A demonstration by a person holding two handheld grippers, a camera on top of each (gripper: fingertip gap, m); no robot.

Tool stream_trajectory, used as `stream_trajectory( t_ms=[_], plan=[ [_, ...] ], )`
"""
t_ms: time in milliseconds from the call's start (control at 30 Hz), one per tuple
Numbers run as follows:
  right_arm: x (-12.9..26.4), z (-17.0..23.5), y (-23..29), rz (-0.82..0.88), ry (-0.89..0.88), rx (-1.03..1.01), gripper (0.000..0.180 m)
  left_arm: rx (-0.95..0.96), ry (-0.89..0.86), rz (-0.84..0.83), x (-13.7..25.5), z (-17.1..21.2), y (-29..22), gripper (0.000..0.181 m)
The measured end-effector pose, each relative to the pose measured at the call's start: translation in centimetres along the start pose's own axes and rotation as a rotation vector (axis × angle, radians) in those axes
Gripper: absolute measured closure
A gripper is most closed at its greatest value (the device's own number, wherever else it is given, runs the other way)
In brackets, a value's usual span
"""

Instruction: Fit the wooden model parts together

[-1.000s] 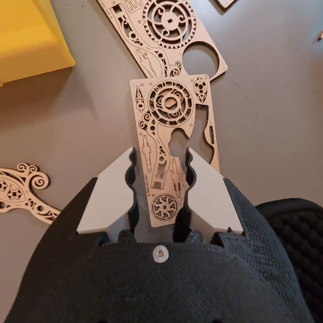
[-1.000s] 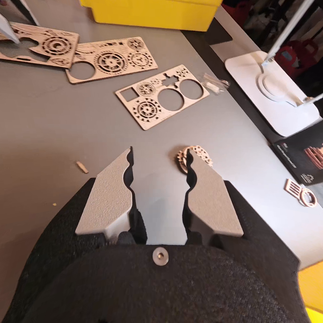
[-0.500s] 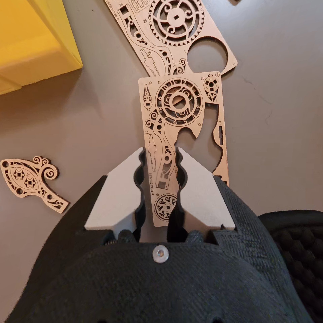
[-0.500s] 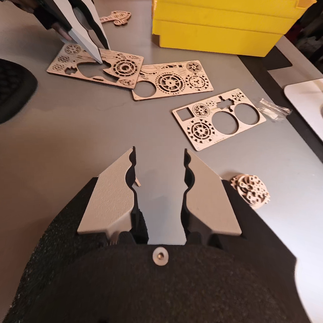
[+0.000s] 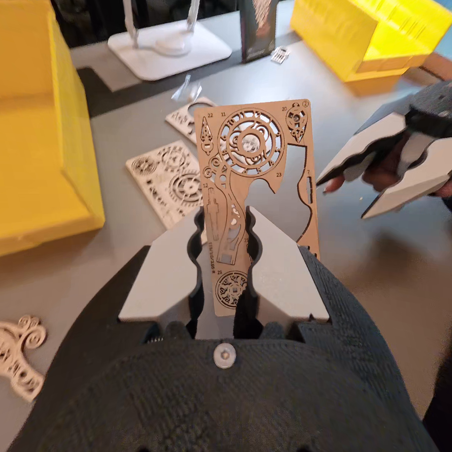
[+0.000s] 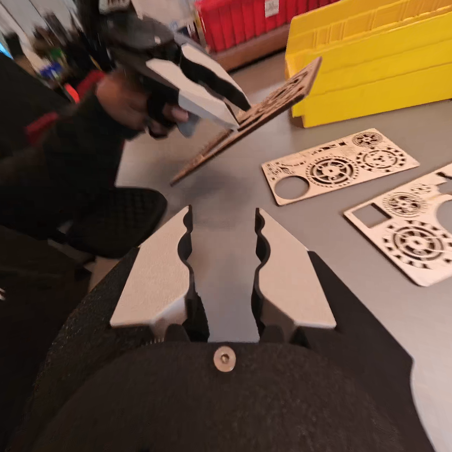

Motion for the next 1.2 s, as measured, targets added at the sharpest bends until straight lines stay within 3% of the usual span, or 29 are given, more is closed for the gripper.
stream_trajectory(
  t_ms=[33, 167, 300, 433, 533, 667, 833, 967, 1200],
  plan=[
    [-0.2, -0.2, 0.2, -0.014, -0.040, -0.058, 0.130, -0.017, -0.025, 0.010, -0.4, -0.5, -0.8, 0.149],
    [0.1, -0.2, 0.7, -0.053, -0.141, -0.255, 0.137, -0.075, -0.074, 0.048, -2.4, -1.4, -4.3, 0.149],
    [1.2, 0.9, 0.7, -0.026, -0.157, -0.370, 0.174, -0.112, -0.079, 0.008, -3.9, -1.0, -6.6, 0.149],
    [2.8, 2.0, 0.2, -0.053, -0.141, -0.407, 0.177, -0.110, -0.091, 0.047, -4.8, -0.5, -7.7, 0.140],
    [4.6, 2.3, -0.4, -0.108, -0.128, -0.407, 0.179, -0.063, -0.110, 0.181, -5.1, -0.3, -7.9, 0.127],
    [7.6, 2.3, -1.6, -0.179, -0.111, -0.339, 0.179, 0.141, -0.083, 0.538, -5.7, -0.3, -7.2, 0.121],
    [10.8, 3.0, -3.2, -0.250, -0.068, -0.351, 0.179, 0.255, 0.010, 0.917, -8.3, 0.9, -8.4, 0.142],
    [12.4, 3.6, -3.6, -0.264, -0.089, -0.393, 0.179, 0.245, 0.047, 0.965, -10.7, 1.7, -10.9, 0.157],
    [14.0, 3.7, -3.8, -0.201, -0.095, -0.397, 0.179, 0.345, -0.052, 1.006, -13.6, 0.9, -12.5, 0.178]
  ],
)
Point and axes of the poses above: each gripper's, where its closed fingertips meet, x back along the fingers, z out of its underside, y = z × x across the jaws, the point moved 10 cm from there along x, back along the fingers, and after that the axes turned 8 degrees about x, right-handed, at the moved point
